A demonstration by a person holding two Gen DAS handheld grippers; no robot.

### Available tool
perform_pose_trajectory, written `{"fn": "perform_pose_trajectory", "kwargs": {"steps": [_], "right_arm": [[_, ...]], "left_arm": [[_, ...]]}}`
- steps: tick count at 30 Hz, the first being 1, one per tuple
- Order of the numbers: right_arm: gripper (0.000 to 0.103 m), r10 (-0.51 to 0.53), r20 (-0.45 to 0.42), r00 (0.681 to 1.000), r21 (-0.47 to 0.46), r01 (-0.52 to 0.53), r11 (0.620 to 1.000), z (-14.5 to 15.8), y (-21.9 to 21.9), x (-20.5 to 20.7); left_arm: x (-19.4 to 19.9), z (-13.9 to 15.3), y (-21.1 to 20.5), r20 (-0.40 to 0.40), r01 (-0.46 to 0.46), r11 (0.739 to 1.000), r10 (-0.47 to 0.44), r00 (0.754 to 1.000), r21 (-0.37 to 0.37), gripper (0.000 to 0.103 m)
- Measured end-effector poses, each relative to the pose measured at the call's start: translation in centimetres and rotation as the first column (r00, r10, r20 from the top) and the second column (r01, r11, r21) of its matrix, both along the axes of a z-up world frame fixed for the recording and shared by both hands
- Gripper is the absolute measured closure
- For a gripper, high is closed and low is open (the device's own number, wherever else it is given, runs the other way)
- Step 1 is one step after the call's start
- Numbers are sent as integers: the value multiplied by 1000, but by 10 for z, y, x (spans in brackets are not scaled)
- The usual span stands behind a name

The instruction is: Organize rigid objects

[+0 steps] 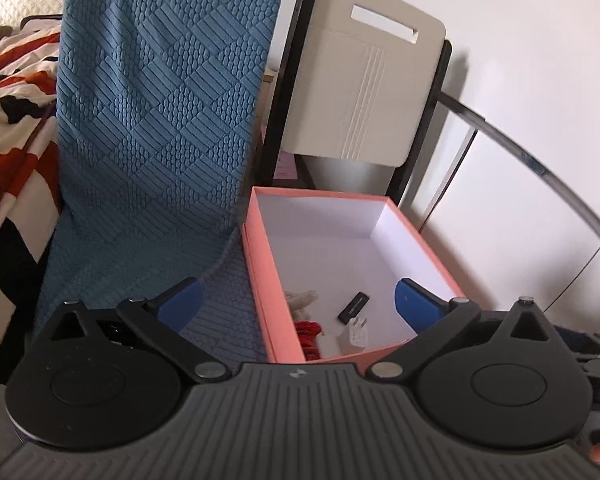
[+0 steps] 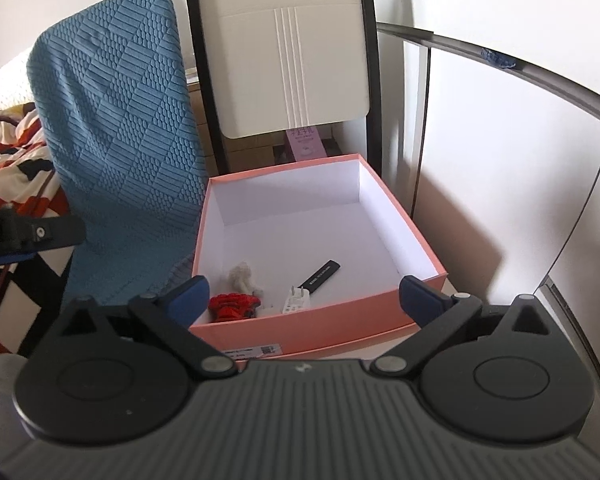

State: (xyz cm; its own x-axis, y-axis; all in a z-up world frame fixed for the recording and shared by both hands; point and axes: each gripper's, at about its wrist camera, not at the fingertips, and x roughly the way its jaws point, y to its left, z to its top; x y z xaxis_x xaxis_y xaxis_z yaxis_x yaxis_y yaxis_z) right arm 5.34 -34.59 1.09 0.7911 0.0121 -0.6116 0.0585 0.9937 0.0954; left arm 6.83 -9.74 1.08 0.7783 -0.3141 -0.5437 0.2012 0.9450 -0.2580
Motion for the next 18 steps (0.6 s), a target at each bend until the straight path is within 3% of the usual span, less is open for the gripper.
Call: {"fn": "perform_pose_trajectory", "kwargs": {"steps": [6,10,18], "right_arm": [[0,0,-1,1000,13,0,1000,-1,2,-1],[0,12,2,1000,14,-12,1000,-2,4,-2],[0,37,5,999,8,-37,999,2,8,-1]], "left_arm": [[3,-4,-1,-28,-20,999,21,999,36,0],[5,-5,3,-49,-17,1000,18,999,4,0],[4,-3,-4,-22,-13,998,14,1000,57,0]]}}
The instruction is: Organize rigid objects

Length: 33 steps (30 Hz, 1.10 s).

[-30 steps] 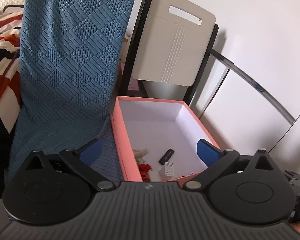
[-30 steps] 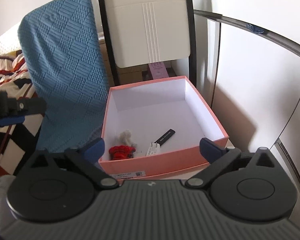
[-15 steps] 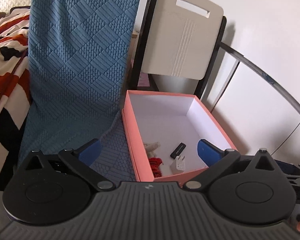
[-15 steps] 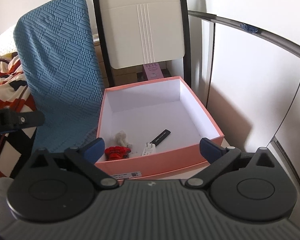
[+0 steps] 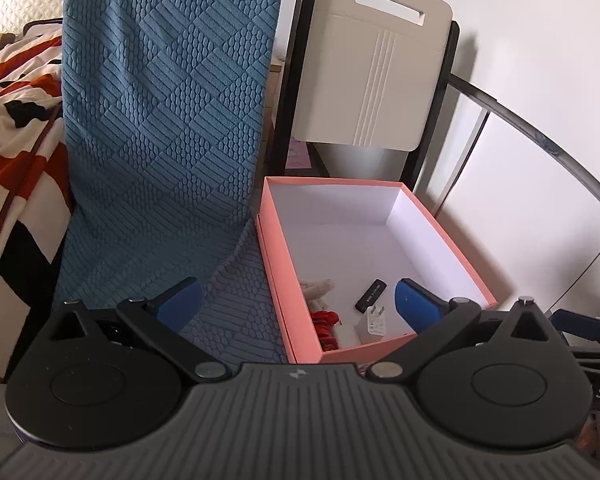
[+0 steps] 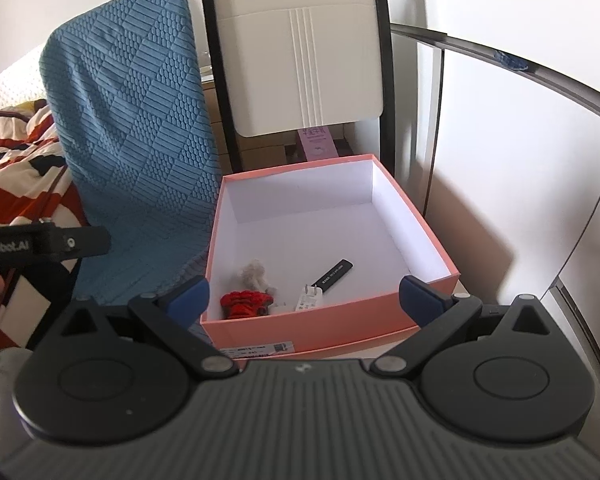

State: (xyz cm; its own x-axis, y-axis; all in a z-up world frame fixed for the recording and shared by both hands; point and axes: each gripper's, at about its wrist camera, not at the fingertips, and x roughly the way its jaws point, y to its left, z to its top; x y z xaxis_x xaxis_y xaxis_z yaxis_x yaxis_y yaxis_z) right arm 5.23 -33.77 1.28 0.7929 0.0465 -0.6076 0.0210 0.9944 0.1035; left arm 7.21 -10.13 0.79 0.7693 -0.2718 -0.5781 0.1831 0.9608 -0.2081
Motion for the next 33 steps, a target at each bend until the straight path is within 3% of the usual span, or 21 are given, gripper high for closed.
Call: {"fn": "perform_pose_trajectory", "kwargs": {"steps": [33], "right_arm": [[0,9,-27,1000,16,-8,1000,-6,1,1]], "left_arm": [[-5,-6,7,-9,-8,1000,8,1000,-15,0]]}}
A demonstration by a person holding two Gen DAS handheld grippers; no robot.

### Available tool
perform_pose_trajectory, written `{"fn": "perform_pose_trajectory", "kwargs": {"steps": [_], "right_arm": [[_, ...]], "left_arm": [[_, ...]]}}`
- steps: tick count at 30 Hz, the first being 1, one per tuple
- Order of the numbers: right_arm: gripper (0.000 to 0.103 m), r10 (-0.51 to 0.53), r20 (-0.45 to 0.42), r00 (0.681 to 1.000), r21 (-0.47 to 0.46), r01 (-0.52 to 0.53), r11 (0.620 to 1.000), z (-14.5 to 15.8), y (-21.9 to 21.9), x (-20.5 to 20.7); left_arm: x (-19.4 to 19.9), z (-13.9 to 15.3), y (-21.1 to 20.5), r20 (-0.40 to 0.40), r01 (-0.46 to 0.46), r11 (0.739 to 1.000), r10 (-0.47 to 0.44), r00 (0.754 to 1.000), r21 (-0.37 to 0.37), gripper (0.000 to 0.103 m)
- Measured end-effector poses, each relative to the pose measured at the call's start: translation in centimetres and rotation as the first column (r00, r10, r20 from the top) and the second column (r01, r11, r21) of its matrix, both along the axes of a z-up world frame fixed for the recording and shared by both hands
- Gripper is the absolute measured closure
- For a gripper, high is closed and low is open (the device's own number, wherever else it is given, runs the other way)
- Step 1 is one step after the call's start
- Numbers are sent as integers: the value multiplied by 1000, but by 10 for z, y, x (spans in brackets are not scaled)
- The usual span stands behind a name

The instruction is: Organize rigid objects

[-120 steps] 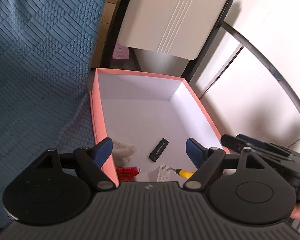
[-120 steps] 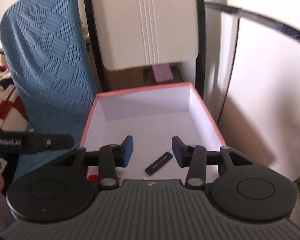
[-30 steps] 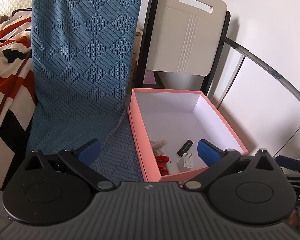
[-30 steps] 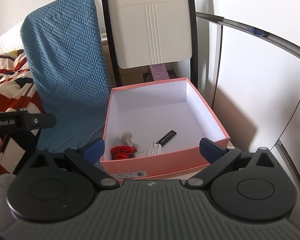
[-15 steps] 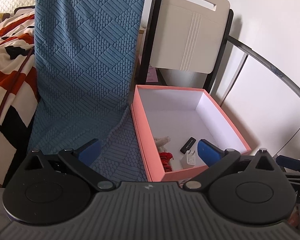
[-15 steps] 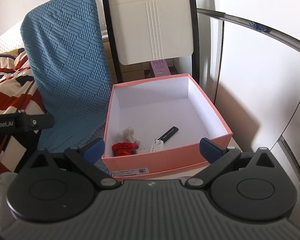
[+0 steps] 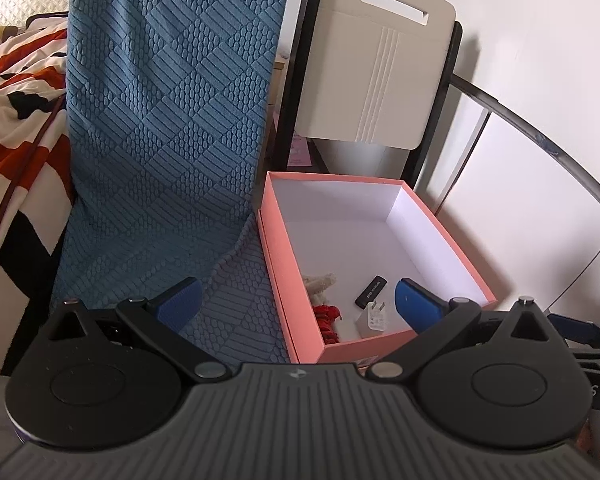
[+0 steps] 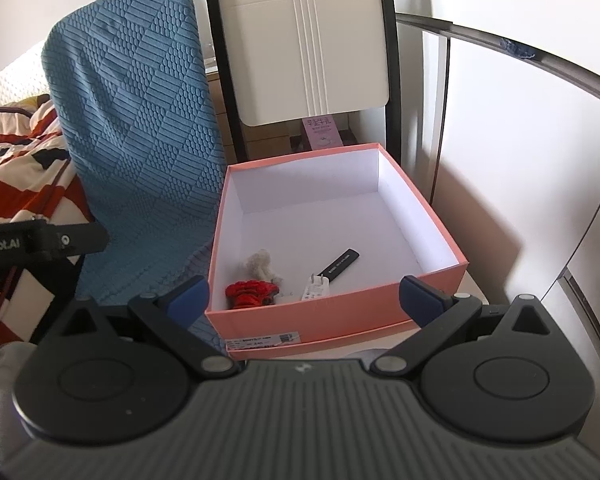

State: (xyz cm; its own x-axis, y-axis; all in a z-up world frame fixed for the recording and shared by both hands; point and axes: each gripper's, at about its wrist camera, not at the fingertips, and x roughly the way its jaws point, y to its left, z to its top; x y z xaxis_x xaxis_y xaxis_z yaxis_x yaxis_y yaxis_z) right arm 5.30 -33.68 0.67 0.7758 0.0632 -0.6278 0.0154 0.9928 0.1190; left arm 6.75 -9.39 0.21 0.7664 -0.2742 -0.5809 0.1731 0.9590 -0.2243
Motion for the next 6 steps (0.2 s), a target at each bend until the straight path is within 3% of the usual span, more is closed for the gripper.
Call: {"fn": "perform_pose_trajectory", "kwargs": {"steps": [6], "right_arm": [[0,-1,3,1000,0,1,1000,1,0,-1]], "left_arm": [[-1,1,1,8,-2,1000,2,1000,-5,0]]}}
